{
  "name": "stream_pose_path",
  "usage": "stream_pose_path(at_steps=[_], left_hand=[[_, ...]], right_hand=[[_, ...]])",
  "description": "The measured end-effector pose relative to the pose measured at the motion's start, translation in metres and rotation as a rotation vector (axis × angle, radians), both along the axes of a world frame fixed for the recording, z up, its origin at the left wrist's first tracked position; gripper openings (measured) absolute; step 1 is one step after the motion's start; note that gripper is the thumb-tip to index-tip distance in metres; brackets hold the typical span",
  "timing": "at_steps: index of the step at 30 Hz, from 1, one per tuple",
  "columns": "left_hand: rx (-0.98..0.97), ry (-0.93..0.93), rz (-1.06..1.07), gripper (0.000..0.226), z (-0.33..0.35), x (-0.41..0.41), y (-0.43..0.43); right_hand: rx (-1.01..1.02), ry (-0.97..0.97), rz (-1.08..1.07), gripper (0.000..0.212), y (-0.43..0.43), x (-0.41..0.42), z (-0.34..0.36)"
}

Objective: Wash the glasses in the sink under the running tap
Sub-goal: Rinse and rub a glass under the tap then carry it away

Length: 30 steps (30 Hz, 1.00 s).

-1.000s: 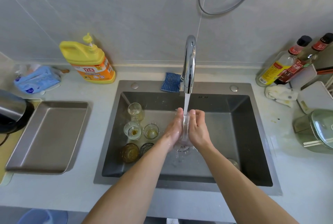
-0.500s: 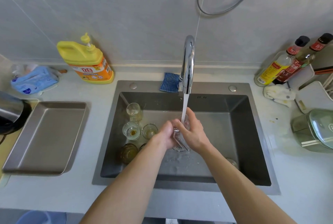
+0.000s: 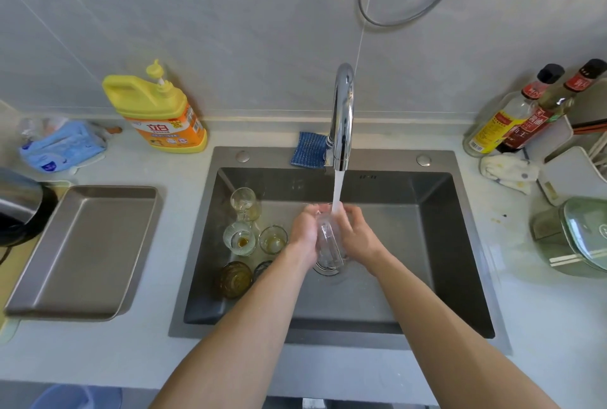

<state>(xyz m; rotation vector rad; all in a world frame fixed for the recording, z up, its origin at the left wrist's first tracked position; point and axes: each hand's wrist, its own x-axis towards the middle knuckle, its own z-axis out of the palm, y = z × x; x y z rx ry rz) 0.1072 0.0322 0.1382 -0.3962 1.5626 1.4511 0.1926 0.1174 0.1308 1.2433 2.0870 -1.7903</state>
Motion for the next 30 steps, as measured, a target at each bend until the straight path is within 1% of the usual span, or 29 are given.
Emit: stream_pose_path(at_steps=[3,4,7,9,10,13,15,16,17,19,21,22,23,26,28,30], left_hand=[[0.120,-0.093,0.106,0.040,0.003,-0.003,-0.010],[0.143,-0.112,0.134,0.048,0.002,-0.003,-0.013],[0.197,-0.181,0.161,0.084,0.000,-0.001,-0.015],[0.227,-0.233,0.170,0.097,-0.001,0.001,-0.012],[0.227,-0.255,0.158,0.100,-0.001,0.001,-0.011],[0.179,-0.276,0.062,0.094,0.001,0.002,-0.007],[0.143,-0.277,-0.034,0.093,0.004,0.003,-0.006],[0.128,-0.272,-0.048,0.092,0.005,0.004,-0.005],[0.120,-0.266,-0.036,0.087,0.009,0.008,-0.003],[0.098,-0.239,0.032,0.077,0.011,0.015,0.004],[0.071,-0.177,0.039,0.078,0.014,0.021,0.006],[0.041,-0.116,0.031,0.081,0.011,0.022,0.008],[0.001,-0.034,0.029,0.081,0.010,0.022,0.008],[-0.135,0.192,0.087,0.069,0.006,0.021,0.008],[-0.182,0.260,0.077,0.065,0.004,0.019,0.008],[-0.198,0.268,0.035,0.061,-0.002,0.017,0.006]], right_hand=[[-0.111,-0.008,-0.125,0.063,-0.002,0.003,-0.005],[-0.142,0.002,-0.145,0.059,-0.003,0.004,-0.005],[-0.187,0.088,-0.224,0.037,-0.004,0.008,-0.008],[-0.264,0.159,-0.311,0.027,-0.006,0.010,-0.008],[-0.290,0.174,-0.317,0.028,-0.007,0.011,-0.007],[-0.381,0.079,-0.234,0.042,-0.005,0.014,-0.006],[-0.378,0.049,-0.189,0.055,-0.004,0.016,-0.006],[-0.319,0.052,-0.189,0.061,-0.005,0.015,-0.005],[-0.222,0.057,-0.192,0.063,-0.008,0.015,-0.004],[-0.020,0.050,-0.203,0.061,-0.014,0.013,0.001],[0.083,0.047,-0.211,0.081,-0.017,0.012,0.001],[0.086,0.057,-0.213,0.088,-0.016,0.012,-0.001],[0.075,0.072,-0.227,0.088,-0.015,0.013,-0.004],[-0.042,0.139,-0.298,0.073,-0.007,0.019,-0.008],[-0.130,0.184,-0.359,0.068,-0.004,0.020,-0.004],[-0.202,0.196,-0.389,0.061,-0.003,0.017,0.003]])
